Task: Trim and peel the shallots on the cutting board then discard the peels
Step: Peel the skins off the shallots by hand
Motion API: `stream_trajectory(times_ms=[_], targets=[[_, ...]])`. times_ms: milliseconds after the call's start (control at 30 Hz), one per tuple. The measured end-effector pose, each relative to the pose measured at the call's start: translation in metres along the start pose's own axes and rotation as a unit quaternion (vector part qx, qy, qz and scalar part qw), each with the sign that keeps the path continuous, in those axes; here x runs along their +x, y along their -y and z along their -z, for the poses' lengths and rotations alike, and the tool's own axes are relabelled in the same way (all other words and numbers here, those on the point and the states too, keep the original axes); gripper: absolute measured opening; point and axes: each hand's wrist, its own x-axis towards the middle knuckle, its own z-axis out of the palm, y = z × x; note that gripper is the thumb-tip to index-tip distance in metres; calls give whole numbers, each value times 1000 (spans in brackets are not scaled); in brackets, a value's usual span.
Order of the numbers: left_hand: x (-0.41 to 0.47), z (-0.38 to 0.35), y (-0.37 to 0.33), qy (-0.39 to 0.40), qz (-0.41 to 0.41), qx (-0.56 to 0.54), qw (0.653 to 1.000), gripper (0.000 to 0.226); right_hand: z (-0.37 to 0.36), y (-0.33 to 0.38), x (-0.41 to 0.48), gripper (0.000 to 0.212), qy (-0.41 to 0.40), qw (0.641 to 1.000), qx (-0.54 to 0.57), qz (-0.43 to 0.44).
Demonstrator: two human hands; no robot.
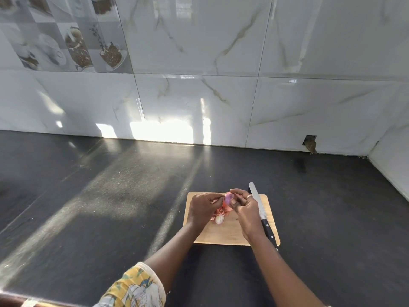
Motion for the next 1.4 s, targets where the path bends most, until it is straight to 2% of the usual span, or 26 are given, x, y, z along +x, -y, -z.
stream_trajectory(times_ms=[133,567,700,767,833,900,1000,1133,1400], targets=[[2,-1,-3,-35,14,55,998,13,-1,-1,-1,25,13,1000,23,-9],[4,1,-4,-15,96,10,995,10,2,-5,-3,28,61,985,157,-25],[2,3,-7,-5,111,-85,990,11,4,-6,-3,25,69,975,208,-25],[0,5,-7,19,129,-185,974,16,5,-5,-2,25,66,972,224,-26],[-1,5,-5,49,124,-215,967,16,7,-3,-2,22,68,970,231,-27],[-1,5,-3,64,118,-203,970,12,7,-1,-2,17,78,971,225,-29],[-1,4,-5,50,119,-206,970,8,7,0,-4,30,77,986,150,-9],[2,4,-6,20,112,-143,983,5,5,-2,-7,31,63,994,89,-10],[2,-3,-6,56,127,-7,990,14,2,-2,-12,30,65,988,139,-33]])
